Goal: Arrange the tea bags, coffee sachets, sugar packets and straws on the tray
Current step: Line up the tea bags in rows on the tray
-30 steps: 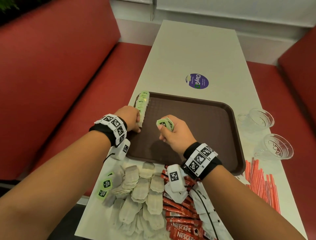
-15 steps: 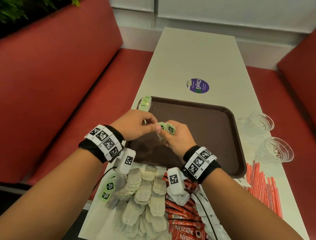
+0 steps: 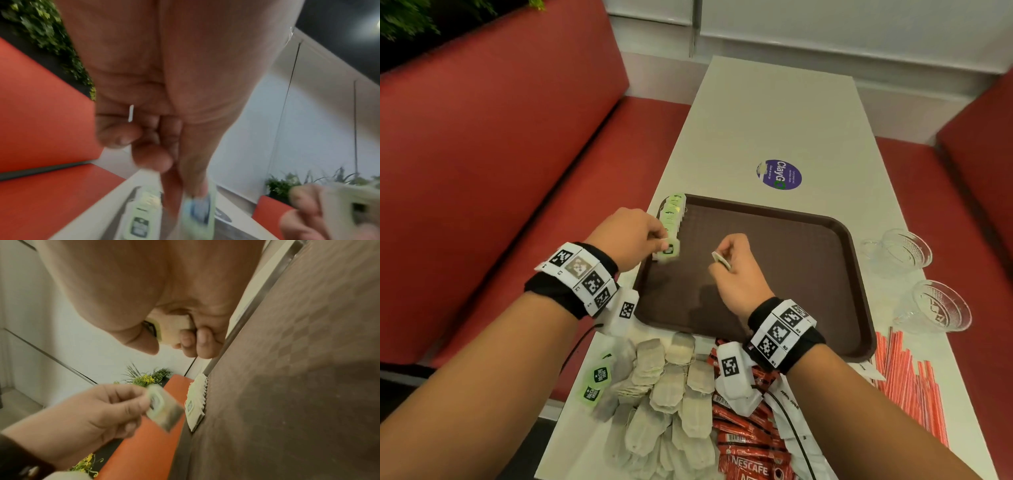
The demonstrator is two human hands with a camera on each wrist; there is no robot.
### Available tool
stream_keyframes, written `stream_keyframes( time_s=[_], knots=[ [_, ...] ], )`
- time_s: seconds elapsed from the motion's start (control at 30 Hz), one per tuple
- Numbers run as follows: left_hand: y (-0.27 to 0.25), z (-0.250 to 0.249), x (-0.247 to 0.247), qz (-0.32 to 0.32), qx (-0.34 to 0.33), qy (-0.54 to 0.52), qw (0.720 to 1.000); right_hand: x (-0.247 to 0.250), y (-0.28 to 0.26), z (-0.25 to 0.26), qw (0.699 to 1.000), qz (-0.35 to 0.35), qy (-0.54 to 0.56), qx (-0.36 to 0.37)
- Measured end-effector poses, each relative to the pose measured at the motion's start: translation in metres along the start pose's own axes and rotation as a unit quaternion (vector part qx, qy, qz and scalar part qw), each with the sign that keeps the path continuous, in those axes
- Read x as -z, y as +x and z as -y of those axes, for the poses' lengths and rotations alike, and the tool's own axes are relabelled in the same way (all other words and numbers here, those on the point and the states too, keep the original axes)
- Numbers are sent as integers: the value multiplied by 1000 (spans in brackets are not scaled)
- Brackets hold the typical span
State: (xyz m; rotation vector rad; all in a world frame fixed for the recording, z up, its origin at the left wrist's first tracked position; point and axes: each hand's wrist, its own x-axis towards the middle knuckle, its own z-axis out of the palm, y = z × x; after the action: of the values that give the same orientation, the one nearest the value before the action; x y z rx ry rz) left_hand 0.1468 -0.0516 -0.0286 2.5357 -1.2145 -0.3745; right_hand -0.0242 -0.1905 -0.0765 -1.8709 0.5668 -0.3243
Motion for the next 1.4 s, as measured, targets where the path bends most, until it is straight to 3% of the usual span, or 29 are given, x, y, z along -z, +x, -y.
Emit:
stream_keyframes(
  time_s=[0.1,0.17,0.47,0.57,0.77,1.1,1.23,1.4],
  knots=[
    [13,13,-2,96,45,58,993,3,0,1,1000,14,2,-14],
    [22,18,-7,112,56,57,990,3,0,2,1000,18,-8,-12],
    [51,22,-25,33,103,17,994,2,1,0,999,40,-20,-17],
    [51,22,-30,2,88,26,996,0,1,-2,999,37,-16,-24],
    [46,20,-42,79,60,54,994,1,0,0,999,29,-31,-12],
    [51,17,-43,45,79,80,993,0,-3,4,999,38,-20,-19],
    [57,9,-46,77,99,135,983,-2,-3,4,999,41,-24,-18],
    [54,9,-41,76,95,131,984,-2,-1,-2,1000,19,-19,-16]
  ],
)
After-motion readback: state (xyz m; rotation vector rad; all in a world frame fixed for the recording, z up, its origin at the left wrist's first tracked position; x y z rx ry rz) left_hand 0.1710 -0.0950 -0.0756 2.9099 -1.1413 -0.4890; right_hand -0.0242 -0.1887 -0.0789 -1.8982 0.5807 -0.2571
